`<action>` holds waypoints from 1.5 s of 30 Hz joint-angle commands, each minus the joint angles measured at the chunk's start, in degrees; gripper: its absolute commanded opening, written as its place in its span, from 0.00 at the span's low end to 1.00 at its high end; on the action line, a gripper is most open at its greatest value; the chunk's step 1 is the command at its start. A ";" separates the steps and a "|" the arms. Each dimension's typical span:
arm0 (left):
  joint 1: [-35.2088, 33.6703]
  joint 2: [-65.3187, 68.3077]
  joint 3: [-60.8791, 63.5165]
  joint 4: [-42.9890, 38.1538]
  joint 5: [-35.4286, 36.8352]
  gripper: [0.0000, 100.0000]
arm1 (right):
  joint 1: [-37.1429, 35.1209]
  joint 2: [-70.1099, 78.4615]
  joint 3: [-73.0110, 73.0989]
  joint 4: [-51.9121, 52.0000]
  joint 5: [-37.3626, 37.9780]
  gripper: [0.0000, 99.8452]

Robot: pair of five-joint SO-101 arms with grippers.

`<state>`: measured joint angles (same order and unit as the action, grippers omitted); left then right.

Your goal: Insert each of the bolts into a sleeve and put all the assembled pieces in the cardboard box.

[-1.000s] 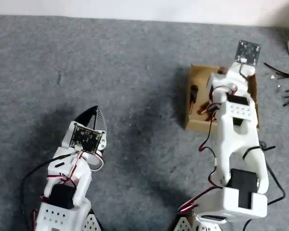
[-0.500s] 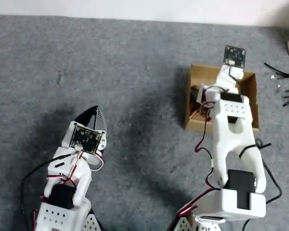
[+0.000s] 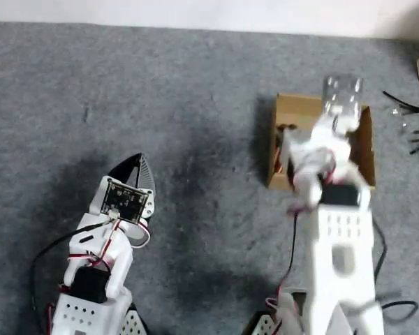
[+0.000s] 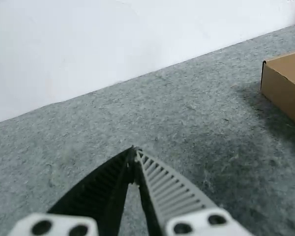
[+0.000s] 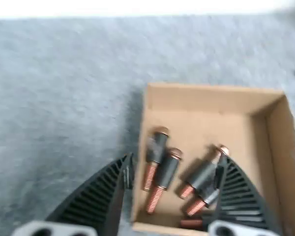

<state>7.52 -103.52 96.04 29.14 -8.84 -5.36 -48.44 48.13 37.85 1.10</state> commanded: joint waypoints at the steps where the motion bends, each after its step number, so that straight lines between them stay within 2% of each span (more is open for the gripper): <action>1: -0.40 -0.22 1.19 0.09 -0.26 0.01 | -1.98 -16.40 13.05 -6.81 0.53 0.23; 6: -0.40 -0.22 1.19 0.09 -0.26 0.01 | -1.63 -36.26 31.08 -12.97 0.53 0.23; 12: -0.40 -0.22 1.19 0.18 -0.35 0.01 | -1.63 -57.27 47.87 -13.49 0.53 0.23; 16: -0.40 -0.22 1.19 0.26 -0.35 0.01 | -1.63 -55.08 56.04 -13.49 0.53 0.23; 20: -0.48 -0.22 1.19 0.88 -0.44 0.01 | -1.27 -52.35 56.92 -8.84 0.44 0.23; 24: -0.40 -0.22 1.19 7.12 -0.44 0.01 | 0.84 -51.74 57.01 2.51 0.44 0.23; 30: -0.48 -0.31 1.19 23.21 -0.44 0.01 | 5.76 -51.82 57.01 24.75 0.44 0.23; 33: -1.01 -0.31 1.19 32.97 -0.44 0.01 | 6.37 -53.41 57.01 28.09 0.44 0.23; 37: -8.48 -0.75 1.19 45.10 -0.53 0.01 | 6.37 -54.73 57.01 28.53 0.44 0.23; 41: -20.62 -0.75 1.19 45.63 -0.53 0.01 | 6.37 -54.73 57.01 28.53 0.44 0.23; 45: -26.42 -0.75 1.19 45.63 -0.26 0.01 | 6.37 -54.73 57.01 28.53 0.44 0.23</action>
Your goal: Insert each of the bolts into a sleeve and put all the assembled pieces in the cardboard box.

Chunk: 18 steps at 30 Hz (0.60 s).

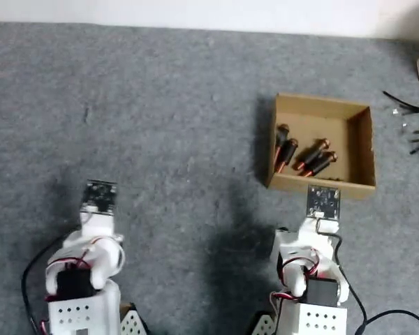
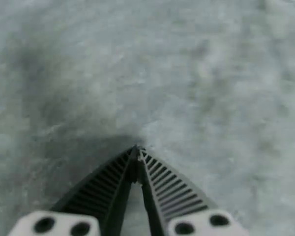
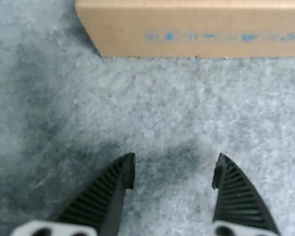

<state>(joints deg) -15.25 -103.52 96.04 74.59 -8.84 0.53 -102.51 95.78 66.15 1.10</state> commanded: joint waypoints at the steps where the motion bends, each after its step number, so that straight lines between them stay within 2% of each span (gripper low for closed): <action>1: -3.65 -0.66 1.19 0.18 -0.26 0.01 | 0.48 -0.66 9.36 0.22 0.44 0.23; 18: -3.91 -0.66 1.19 0.26 -0.26 0.01 | 0.48 -0.66 9.36 0.22 0.44 0.23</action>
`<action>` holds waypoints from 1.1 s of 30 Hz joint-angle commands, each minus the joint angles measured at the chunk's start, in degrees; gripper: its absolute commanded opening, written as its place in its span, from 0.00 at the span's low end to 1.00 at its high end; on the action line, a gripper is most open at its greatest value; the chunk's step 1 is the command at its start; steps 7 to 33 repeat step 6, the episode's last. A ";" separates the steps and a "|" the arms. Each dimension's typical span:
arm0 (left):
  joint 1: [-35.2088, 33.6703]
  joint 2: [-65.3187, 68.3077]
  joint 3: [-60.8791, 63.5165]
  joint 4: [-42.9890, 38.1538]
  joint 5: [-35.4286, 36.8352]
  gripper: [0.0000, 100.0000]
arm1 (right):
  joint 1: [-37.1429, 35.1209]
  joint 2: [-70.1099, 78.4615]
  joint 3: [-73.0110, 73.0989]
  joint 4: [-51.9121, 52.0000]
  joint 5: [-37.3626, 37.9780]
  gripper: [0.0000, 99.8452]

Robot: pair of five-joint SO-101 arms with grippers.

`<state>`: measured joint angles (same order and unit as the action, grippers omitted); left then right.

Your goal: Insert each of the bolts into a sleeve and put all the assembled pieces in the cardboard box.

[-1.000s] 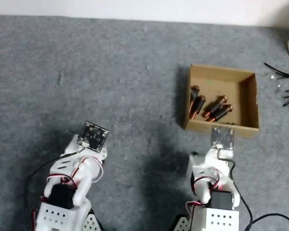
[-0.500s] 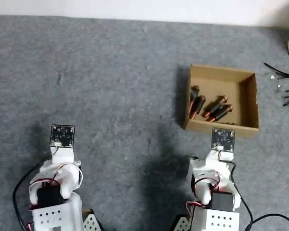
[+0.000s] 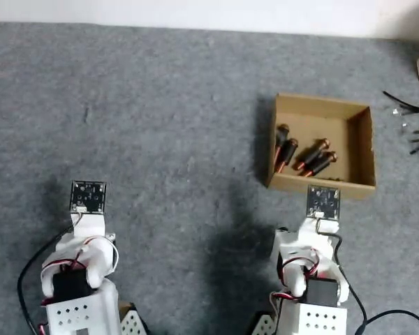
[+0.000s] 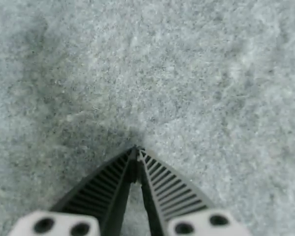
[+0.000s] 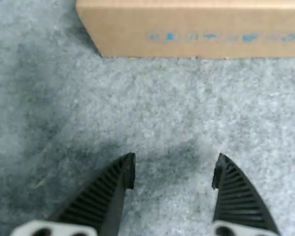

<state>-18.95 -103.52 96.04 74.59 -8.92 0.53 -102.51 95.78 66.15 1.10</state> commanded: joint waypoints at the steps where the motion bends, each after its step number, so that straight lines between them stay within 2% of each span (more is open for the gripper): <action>1: -0.22 -0.66 1.19 0.26 -0.18 0.01 | 0.48 -0.66 9.36 0.22 0.44 0.23; 33: -0.22 -0.66 1.19 0.26 -0.18 0.01 | 0.48 -0.66 9.36 0.22 0.44 0.23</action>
